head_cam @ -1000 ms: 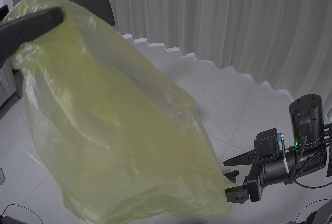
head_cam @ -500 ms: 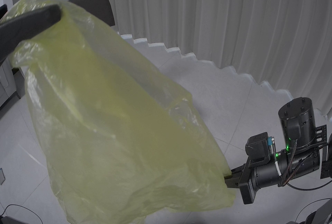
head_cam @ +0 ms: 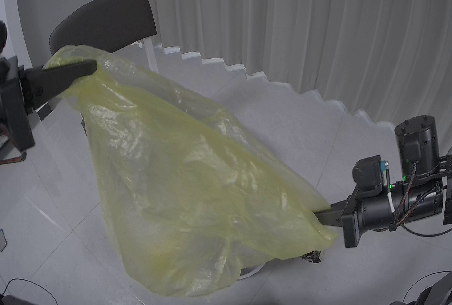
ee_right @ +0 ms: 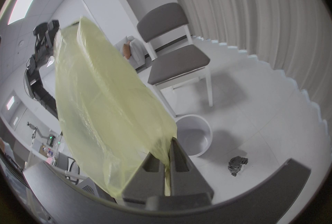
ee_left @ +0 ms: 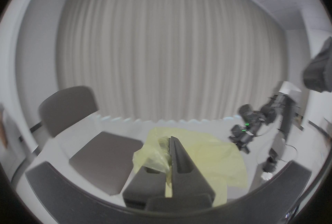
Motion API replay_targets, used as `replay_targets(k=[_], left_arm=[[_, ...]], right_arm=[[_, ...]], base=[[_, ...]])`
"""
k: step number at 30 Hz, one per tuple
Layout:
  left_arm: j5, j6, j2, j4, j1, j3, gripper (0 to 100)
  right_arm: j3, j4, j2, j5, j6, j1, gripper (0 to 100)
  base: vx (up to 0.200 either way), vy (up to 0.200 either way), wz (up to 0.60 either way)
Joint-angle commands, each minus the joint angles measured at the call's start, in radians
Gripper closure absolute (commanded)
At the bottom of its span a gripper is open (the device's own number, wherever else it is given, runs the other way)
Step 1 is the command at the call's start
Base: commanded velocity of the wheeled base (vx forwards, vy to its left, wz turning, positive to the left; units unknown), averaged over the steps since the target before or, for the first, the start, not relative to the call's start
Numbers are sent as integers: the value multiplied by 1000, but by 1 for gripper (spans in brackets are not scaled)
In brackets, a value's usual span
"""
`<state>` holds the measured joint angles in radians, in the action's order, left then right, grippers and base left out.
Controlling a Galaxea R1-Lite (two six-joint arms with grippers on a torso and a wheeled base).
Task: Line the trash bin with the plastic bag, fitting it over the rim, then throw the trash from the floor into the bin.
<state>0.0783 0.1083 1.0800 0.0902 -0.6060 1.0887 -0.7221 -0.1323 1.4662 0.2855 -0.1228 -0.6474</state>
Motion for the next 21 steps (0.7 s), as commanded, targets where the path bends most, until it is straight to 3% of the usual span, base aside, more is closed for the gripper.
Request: replay_targets(k=[1,4,9,13,21], left_arm=[[-213,-145,44,-46,-21,-142,100],[-226,-160,66,-72,-44,-210,100],[-308,-170,126,-175,-112,-313,100],[-330,-182,187,-267,-112,-288,100],[-319,-236,351,-262,-94,-188,100]], right_arm=[[10,-1,-95,-3,-6,124,100],[66,-6,-110,-16,3,117,100],[128,-24,-127,-129,22,83,100],[127,-75,-145,-160,22,80,100],[56,-81,-10,-160,-1,81,100]], base=[[0,0,0],[0,0,0],[0,0,0],[0,0,0],[0,0,0]])
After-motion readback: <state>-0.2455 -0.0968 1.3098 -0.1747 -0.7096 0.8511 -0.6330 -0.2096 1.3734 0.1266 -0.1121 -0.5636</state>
